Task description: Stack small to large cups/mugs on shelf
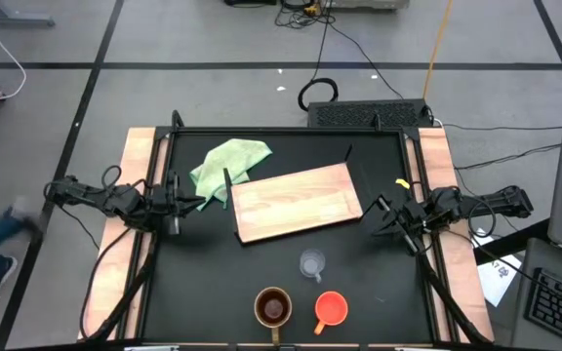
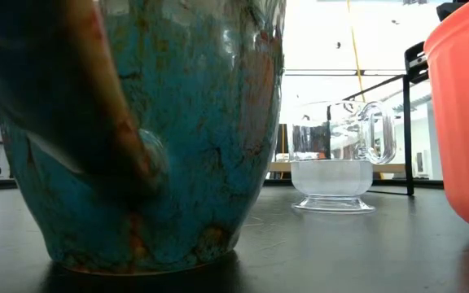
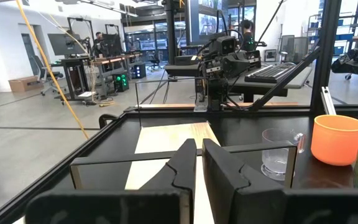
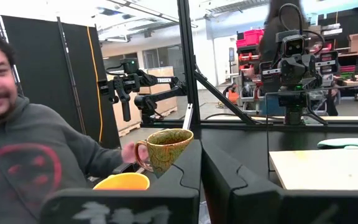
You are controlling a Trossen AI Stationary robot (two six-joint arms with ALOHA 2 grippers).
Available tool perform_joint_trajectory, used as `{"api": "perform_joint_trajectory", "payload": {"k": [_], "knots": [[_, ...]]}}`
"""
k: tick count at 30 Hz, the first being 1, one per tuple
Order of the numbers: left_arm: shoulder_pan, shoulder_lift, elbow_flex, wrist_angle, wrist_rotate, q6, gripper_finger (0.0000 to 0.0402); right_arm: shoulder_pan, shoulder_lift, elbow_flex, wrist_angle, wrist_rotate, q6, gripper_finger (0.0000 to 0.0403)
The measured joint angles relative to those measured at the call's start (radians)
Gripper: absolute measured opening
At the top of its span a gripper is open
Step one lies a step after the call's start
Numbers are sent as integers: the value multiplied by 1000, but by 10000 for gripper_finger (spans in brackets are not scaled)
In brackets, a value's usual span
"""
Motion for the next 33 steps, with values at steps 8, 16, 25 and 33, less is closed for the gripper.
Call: {"api": "perform_joint_trajectory", "payload": {"k": [8,16,25,33], "knots": [[0,0,0,0,0,0,31,0,0,0,65,1,0,0],[0,0,0,0,0,0,31,0,0,0,164,0,0,0],[0,0,0,0,0,0,31,0,0,0,188,0,-4,0],[0,0,0,9,1,-2,31,0,0,0,186,0,-97,0]]}}
